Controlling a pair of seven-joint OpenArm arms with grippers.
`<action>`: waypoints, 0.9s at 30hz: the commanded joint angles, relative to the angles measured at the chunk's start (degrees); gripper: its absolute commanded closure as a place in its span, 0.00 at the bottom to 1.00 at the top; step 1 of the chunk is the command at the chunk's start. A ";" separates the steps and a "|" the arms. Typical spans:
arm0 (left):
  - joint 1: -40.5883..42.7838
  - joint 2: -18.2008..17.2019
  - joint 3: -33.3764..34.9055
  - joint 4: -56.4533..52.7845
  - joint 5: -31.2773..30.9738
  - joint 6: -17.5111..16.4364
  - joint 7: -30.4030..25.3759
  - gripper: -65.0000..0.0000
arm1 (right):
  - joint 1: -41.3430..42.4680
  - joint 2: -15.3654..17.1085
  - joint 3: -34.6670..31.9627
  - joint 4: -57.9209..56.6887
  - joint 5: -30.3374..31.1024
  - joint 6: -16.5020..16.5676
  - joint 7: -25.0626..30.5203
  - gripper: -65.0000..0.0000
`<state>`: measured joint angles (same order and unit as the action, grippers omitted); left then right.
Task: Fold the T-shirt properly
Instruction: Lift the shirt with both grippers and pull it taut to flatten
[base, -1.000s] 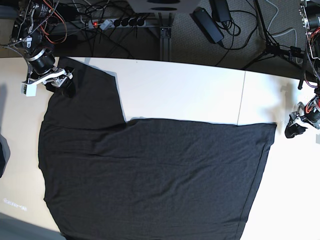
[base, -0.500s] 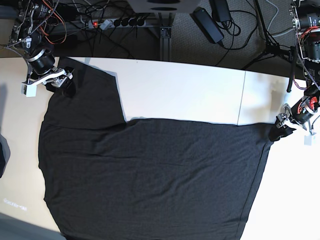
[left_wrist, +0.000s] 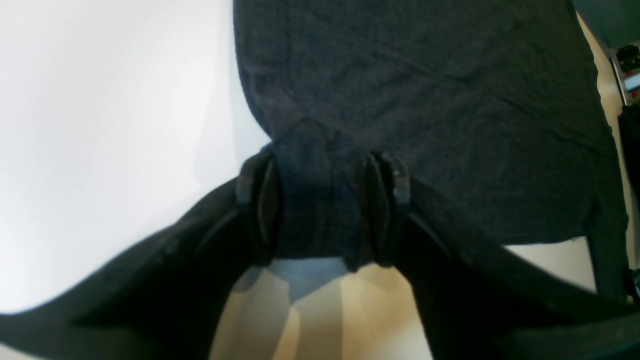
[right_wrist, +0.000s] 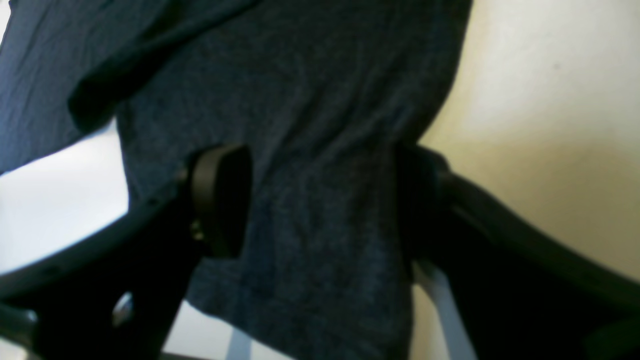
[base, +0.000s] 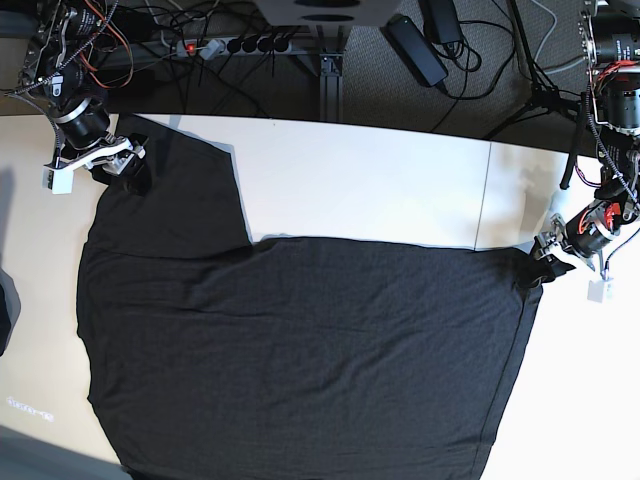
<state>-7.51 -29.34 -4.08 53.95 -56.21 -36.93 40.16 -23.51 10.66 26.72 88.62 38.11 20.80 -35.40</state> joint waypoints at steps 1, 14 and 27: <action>0.70 0.15 0.85 -0.57 5.53 1.07 4.72 0.60 | -0.96 0.09 -0.37 -0.68 -2.32 0.66 -6.21 0.32; 0.96 0.11 0.85 -0.57 9.35 1.03 -5.88 1.00 | -0.98 0.09 -0.37 -0.68 -3.91 0.66 -4.96 1.00; 1.16 -3.13 0.79 0.09 0.13 -3.07 2.80 1.00 | -1.20 1.79 -0.33 -0.63 -4.22 2.05 -8.22 1.00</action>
<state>-6.35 -31.42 -3.33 53.84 -58.37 -39.53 40.91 -23.64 12.10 26.68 88.36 36.86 21.02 -38.22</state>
